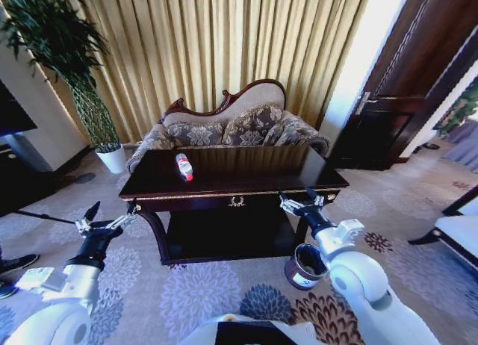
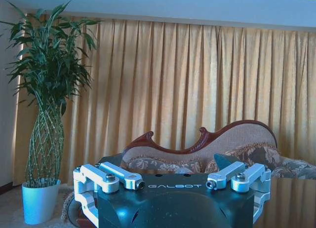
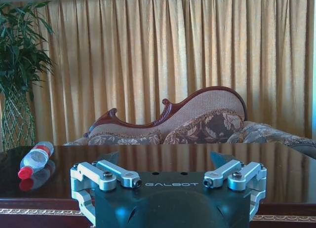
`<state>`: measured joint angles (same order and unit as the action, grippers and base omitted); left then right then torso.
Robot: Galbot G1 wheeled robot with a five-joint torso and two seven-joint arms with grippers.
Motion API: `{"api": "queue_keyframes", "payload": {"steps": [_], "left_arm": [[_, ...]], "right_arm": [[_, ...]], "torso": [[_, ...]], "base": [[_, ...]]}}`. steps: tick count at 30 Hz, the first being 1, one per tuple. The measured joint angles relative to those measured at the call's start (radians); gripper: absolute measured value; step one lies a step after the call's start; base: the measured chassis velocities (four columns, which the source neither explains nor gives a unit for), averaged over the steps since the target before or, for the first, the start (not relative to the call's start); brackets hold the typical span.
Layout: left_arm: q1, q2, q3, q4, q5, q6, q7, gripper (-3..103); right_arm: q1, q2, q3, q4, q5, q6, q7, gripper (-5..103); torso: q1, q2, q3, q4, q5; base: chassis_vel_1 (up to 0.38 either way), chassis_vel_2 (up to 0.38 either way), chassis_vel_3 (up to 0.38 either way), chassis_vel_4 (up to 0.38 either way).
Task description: Move to the front of the table and place the trash on the table into the trash bin.
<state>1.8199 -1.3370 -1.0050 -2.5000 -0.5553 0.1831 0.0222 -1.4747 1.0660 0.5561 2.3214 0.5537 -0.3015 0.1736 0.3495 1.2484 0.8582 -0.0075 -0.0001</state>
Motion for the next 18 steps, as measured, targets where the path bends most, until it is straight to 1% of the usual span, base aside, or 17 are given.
{"api": "queue_keyframes", "payload": {"steps": [7,18], "left_arm": [[0.001,0.005,0.001,0.000,0.000,0.001,0.000,100],[-0.002,0.005,0.013,0.000,0.004,0.003,-0.003,100]], "right_arm": [[0.019,-0.003,-0.009,-0.004,0.005,0.001,-0.002,100],[0.013,-0.005,-0.006,0.005,0.009,0.003,-0.002,100]], "torso": [[0.000,0.000,0.000,-0.0001,0.0000],[0.001,0.000,0.000,-0.0001,-0.0001]], "base": [[-0.113,0.101,0.097,-0.108],[-0.210,0.199,0.202,-0.202]]}}
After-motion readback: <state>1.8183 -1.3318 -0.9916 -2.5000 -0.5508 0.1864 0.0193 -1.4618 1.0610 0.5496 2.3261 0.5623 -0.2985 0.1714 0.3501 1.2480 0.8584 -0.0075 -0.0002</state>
